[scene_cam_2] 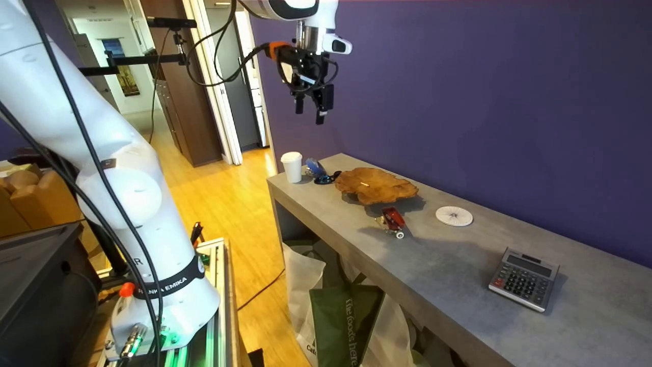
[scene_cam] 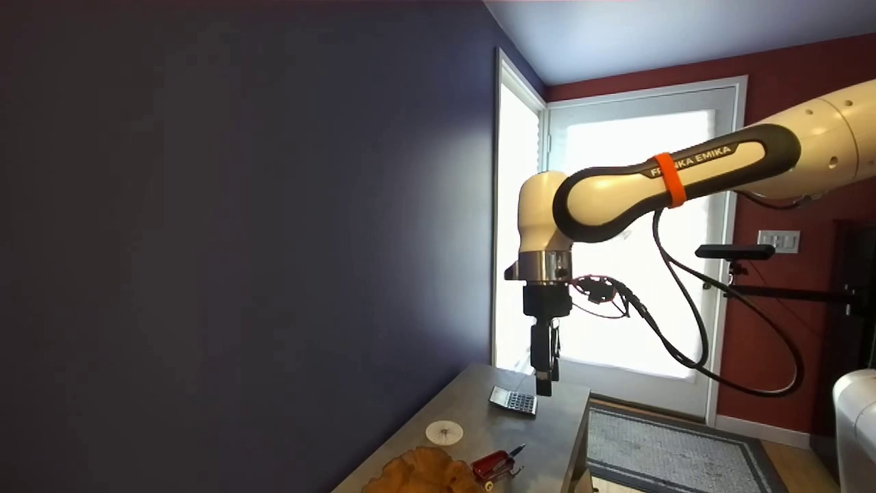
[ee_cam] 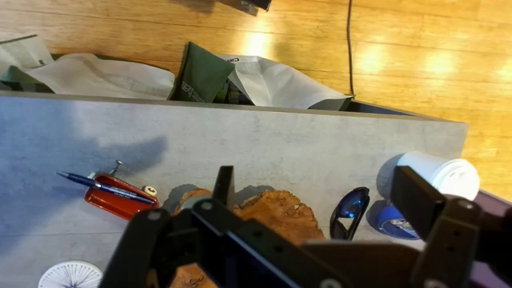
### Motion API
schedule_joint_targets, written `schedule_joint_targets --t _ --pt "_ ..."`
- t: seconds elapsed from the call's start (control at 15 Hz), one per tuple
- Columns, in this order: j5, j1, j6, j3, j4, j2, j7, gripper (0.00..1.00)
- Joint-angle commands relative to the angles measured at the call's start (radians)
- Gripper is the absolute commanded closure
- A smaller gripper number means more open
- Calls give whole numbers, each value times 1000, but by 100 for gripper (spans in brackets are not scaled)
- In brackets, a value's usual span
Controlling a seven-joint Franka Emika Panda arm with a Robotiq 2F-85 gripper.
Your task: Move the small, white object to the red toy
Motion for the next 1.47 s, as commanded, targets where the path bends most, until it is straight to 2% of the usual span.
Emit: schedule_joint_targets --t 0.0,0.53,0.73,0.93,1.0,1.13,1.4 --pt "-91 9 -36 50 136 150 -81 0" --pt "-333 18 17 107 387 458 -330 0" --pt "-363 16 103 121 426 540 -458 0" --pt "-282 -9 190 139 453 616 -610 0" --pt "-321 5 168 128 409 562 -520 0" --pt "-311 1 188 131 427 603 -567 0" --pt "-308 -1 192 133 443 615 -581 0"
